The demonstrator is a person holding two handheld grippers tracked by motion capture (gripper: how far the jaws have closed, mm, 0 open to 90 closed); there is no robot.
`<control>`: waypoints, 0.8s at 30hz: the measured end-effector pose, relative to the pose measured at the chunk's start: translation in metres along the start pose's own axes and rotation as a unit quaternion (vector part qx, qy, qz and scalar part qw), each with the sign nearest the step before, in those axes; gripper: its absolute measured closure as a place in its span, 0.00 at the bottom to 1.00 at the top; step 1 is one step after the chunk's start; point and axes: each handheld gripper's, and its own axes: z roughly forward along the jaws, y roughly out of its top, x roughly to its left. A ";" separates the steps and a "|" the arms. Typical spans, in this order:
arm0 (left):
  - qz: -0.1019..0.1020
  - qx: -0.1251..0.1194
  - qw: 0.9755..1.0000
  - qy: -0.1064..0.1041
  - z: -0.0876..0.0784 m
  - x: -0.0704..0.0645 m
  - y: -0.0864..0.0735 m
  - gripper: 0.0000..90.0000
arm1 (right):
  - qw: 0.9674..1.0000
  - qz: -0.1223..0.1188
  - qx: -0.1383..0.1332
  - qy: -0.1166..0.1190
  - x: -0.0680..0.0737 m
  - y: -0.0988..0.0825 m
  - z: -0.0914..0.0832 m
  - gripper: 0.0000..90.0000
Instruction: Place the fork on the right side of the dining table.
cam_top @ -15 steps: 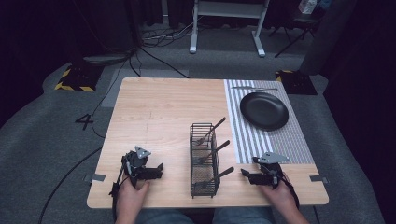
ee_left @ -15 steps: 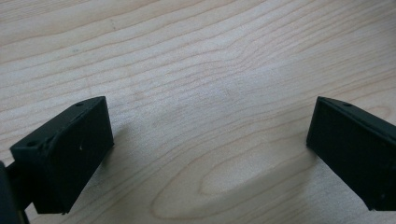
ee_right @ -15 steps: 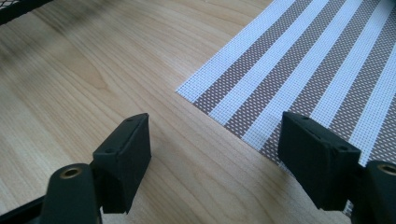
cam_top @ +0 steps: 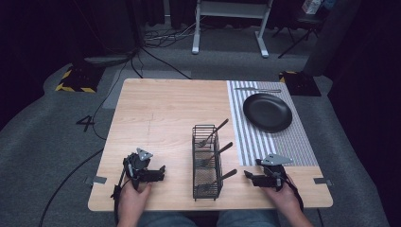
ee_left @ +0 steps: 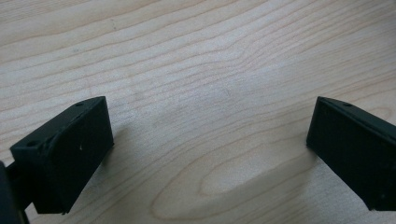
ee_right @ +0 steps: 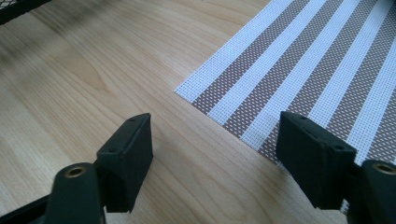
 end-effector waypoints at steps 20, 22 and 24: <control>0.002 0.001 1.000 -0.002 0.000 0.000 0.000 0.01 | 0.999 0.013 0.005 0.036 0.008 0.026 -0.047 0.41; 0.002 0.001 1.000 -0.002 0.000 0.000 0.000 0.01 | 0.999 0.015 0.004 0.043 0.009 0.029 -0.052 0.41; 0.002 0.001 1.000 -0.002 0.000 0.000 0.000 0.01 | 0.999 0.018 0.002 0.047 0.009 0.030 -0.054 0.41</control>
